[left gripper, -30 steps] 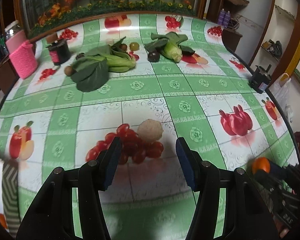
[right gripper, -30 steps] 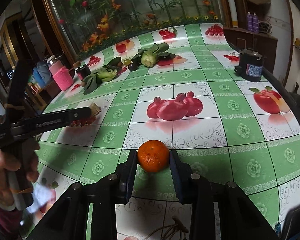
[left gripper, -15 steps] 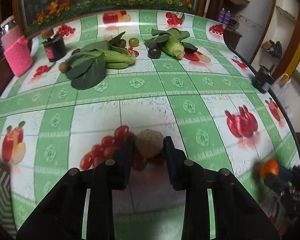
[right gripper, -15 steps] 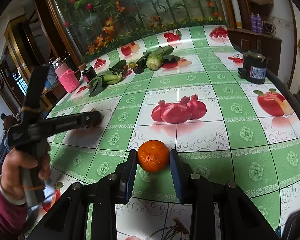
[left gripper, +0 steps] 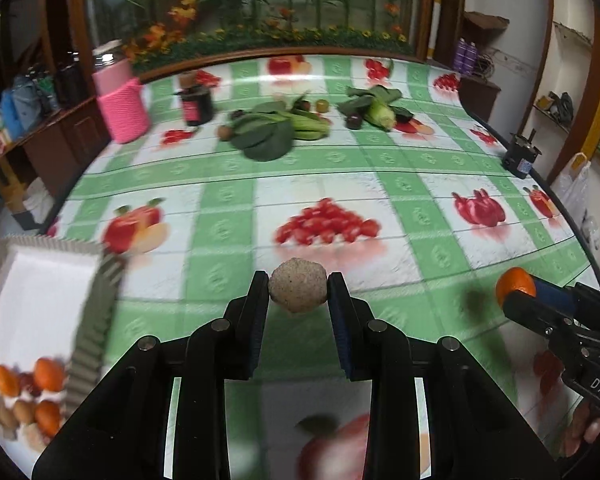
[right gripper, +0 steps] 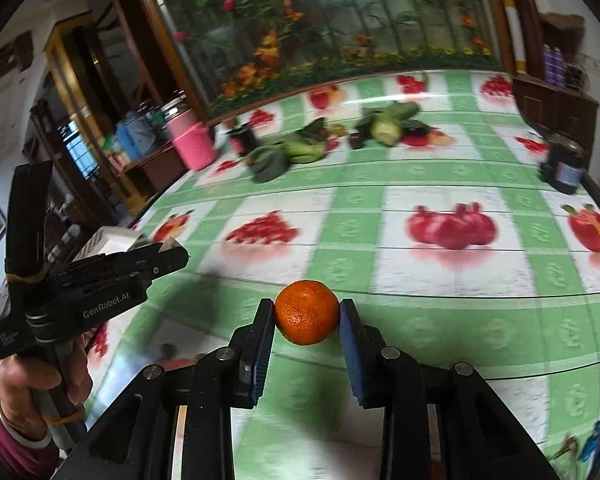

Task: Organize fruits
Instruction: 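Carry the orange and bread ball into the white tray and open both tools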

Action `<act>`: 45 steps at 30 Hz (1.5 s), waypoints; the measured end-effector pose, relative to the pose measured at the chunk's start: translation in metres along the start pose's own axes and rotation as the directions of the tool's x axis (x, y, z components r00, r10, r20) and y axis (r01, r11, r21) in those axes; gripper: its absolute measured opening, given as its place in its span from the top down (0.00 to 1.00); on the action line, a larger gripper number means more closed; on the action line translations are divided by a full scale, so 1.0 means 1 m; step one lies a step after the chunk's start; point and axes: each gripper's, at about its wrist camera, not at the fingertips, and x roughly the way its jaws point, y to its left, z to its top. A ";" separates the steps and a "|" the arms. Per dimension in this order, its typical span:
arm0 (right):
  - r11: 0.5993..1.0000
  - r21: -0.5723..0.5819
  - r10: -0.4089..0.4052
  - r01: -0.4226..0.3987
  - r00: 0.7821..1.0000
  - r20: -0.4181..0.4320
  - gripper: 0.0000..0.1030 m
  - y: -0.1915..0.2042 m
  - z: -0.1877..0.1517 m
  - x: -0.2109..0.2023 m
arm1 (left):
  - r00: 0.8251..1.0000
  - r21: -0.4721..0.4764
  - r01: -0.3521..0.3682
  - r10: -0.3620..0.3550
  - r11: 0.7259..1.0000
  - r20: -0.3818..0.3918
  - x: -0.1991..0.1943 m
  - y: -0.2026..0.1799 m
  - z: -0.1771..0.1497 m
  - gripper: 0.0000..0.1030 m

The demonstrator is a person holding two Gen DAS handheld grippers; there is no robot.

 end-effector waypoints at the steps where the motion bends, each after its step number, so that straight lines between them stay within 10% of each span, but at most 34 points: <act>1: 1.000 -0.006 0.012 -0.012 1.000 -0.004 0.69 0.008 -0.001 0.002 | 1.000 -0.005 -0.006 0.006 1.000 0.002 -0.003 0.004 -0.003 0.72; 45: 0.915 -0.326 0.198 -0.237 0.969 -0.148 0.69 0.229 0.000 0.071 | 0.950 -0.230 -0.282 0.304 0.932 0.067 -0.104 0.177 -0.078 0.72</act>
